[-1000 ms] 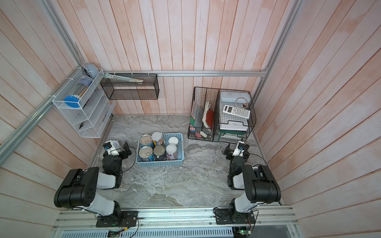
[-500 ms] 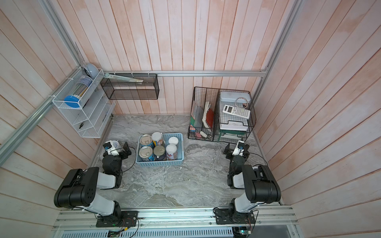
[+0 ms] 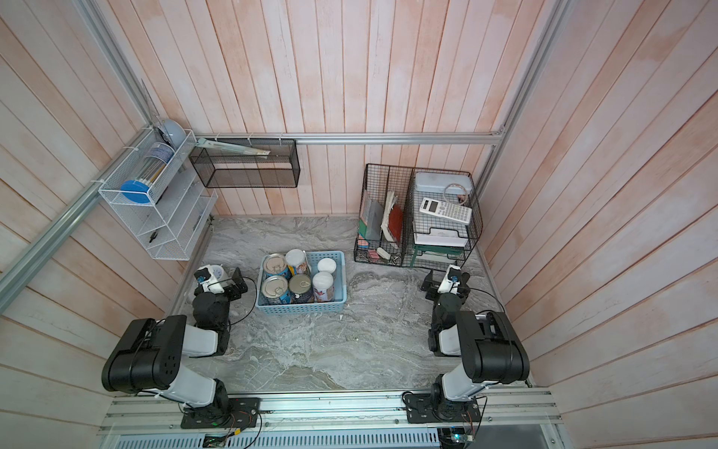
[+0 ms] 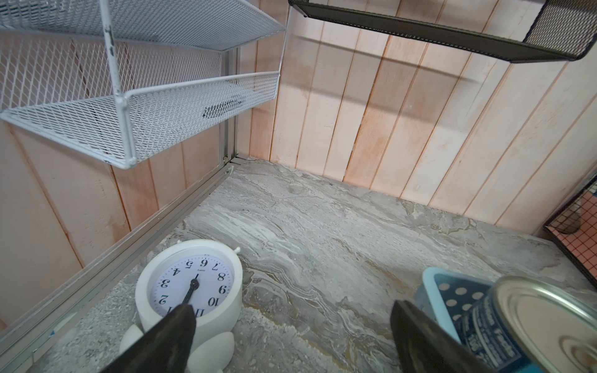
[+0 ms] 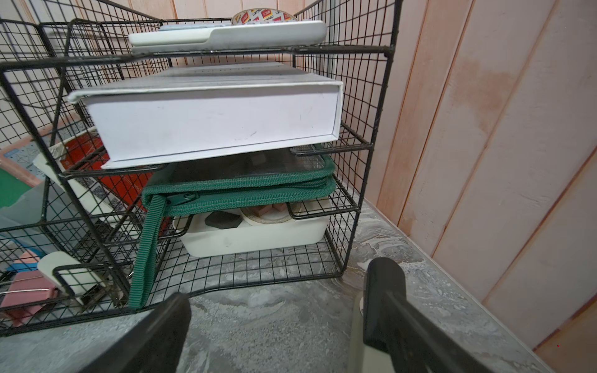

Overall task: Put the canned food in the basket
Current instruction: Reset both arms

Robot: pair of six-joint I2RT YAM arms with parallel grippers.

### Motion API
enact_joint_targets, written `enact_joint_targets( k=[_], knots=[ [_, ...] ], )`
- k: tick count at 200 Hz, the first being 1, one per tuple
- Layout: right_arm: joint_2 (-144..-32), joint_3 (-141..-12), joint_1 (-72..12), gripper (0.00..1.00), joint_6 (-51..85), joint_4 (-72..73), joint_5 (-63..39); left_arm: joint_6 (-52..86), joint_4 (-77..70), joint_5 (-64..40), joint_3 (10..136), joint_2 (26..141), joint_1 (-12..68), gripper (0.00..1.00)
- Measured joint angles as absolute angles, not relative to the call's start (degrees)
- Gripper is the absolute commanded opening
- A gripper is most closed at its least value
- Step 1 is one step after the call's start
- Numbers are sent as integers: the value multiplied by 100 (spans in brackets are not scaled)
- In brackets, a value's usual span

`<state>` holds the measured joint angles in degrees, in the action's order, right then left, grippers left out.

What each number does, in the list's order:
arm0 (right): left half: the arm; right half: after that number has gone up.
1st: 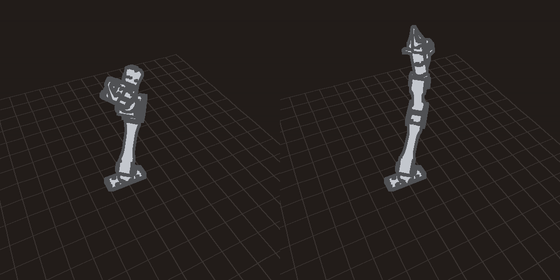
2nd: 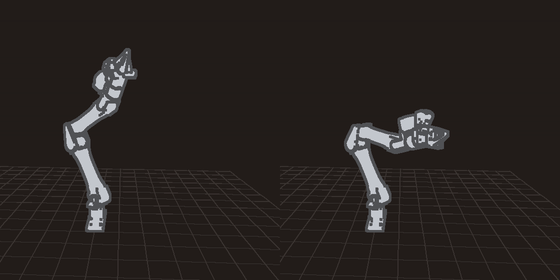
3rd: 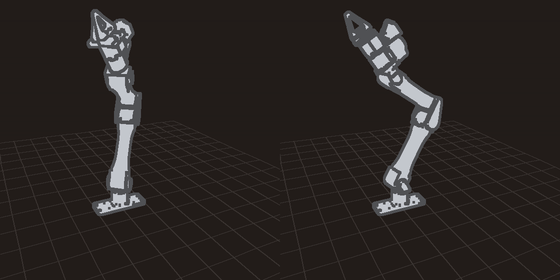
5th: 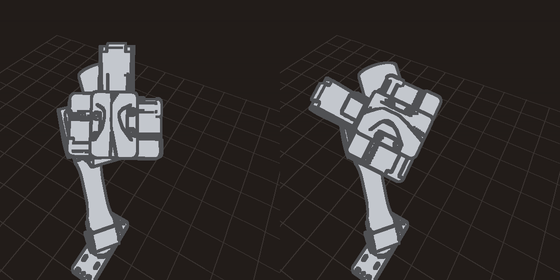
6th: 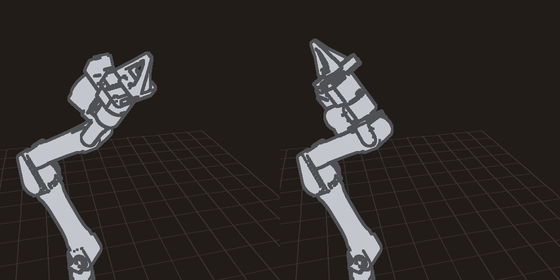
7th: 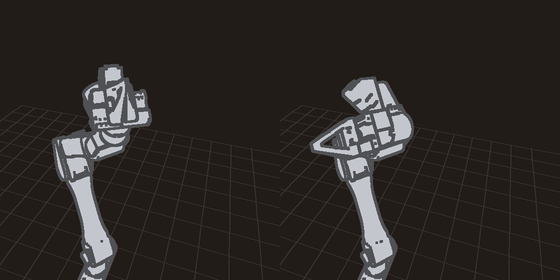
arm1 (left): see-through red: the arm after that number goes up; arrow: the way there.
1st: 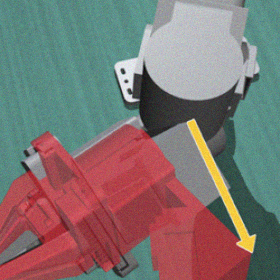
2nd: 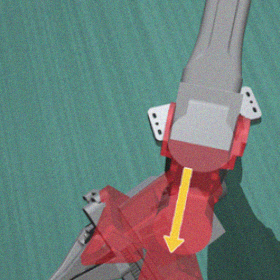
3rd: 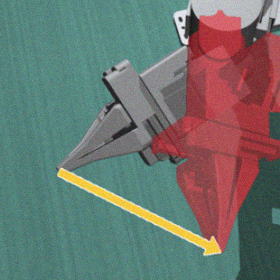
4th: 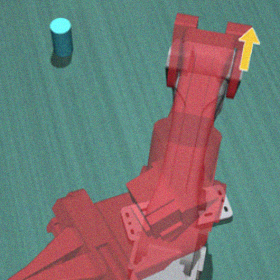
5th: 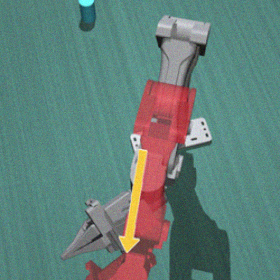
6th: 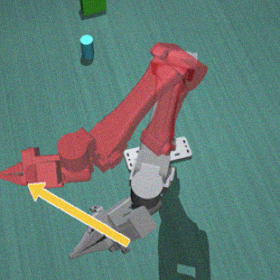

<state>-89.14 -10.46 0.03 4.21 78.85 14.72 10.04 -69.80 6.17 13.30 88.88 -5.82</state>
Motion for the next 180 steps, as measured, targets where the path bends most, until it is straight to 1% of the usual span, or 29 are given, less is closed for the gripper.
enact_joint_targets(
  k=[36, 79, 108, 164, 180],
  knots=[
    [-8914, -1046, 5, 98, 384, 7883, 1378, 1004, -6982, 617, 1330, 8888, -582, 100],
    [-8914, -967, 40, 98, 56, 8001, 320, 1004, -6980, 617, 1330, 8888, -582, 100],
    [-8914, -952, 110, 98, -14, 8003, -89, 1004, -6980, 620, 1330, 8888, -582, 100],
    [-8914, -1094, 123, 98, 224, 7802, 565, 1004, -6982, 617, 1330, 8888, -582, 100],
    [-8914, -1063, 130, 98, 222, 7846, 517, 1004, -6980, 617, 1330, 8888, -582, 100]
  ],
)
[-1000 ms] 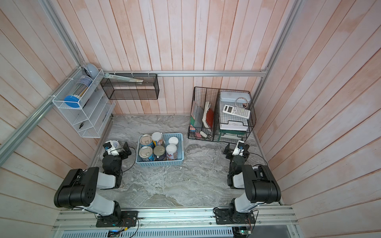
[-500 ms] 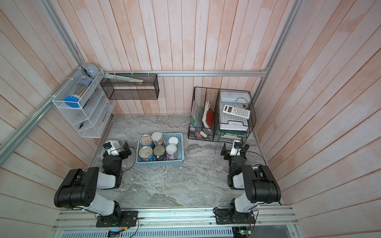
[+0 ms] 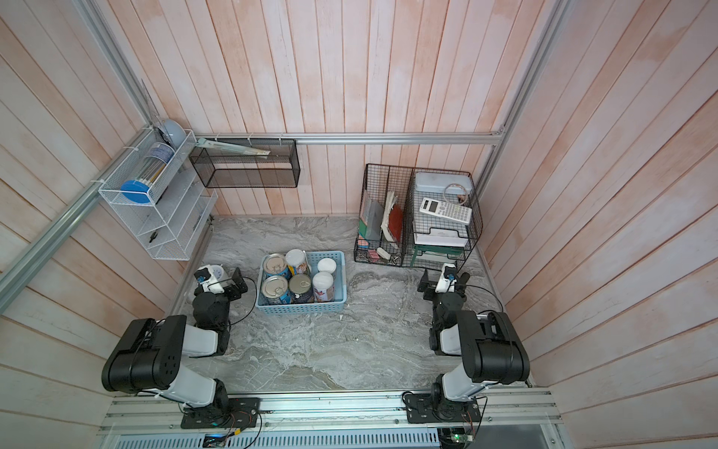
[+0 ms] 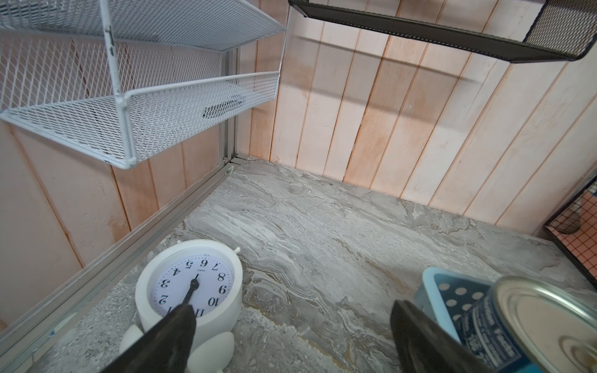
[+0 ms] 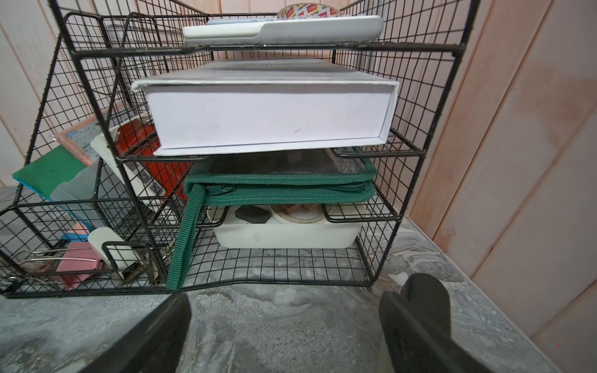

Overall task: Put the canned food in the basket
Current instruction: Reset both arms

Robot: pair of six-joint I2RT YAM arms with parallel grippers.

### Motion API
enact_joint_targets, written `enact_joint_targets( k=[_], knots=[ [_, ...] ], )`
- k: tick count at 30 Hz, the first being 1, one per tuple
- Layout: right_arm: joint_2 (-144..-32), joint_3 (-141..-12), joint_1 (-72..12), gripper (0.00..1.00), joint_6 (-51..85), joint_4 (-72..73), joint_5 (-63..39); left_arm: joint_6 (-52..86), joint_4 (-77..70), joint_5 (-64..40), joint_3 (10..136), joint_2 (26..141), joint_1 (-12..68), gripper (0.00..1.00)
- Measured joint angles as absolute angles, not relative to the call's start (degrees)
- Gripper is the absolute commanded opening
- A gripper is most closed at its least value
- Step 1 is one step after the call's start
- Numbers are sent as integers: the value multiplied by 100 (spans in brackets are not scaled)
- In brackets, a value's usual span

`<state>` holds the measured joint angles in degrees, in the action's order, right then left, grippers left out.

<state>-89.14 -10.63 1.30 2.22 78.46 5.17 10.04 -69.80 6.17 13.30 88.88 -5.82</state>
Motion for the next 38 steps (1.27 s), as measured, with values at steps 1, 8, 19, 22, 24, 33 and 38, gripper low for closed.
enact_joint_targets(
  k=[1, 8, 19, 22, 24, 33, 38],
  knots=[
    [-8914, -1011, 137, 98, 174, 7931, 353, 1004, -6980, 617, 1330, 8888, -582, 100],
    [-8914, -893, 143, 98, -5, 8060, -268, 1004, -6982, 617, 1330, 8888, -582, 100],
    [-8914, -1094, 156, 98, 211, 7791, 390, 1004, -6982, 617, 1330, 8888, -582, 100],
    [-8914, -1094, 156, 98, 213, 7787, 429, 1004, -6980, 617, 1330, 8888, -582, 100],
    [-8914, -1094, 156, 98, 213, 7780, 447, 1004, -6982, 617, 1330, 8888, -582, 100],
    [-8914, -1094, 156, 98, 213, 7752, 464, 1004, -6980, 617, 1330, 8888, -582, 100],
    [-8914, -1096, 156, 98, 213, 7730, 464, 1004, -6982, 617, 1330, 8888, -582, 100]
  ],
)
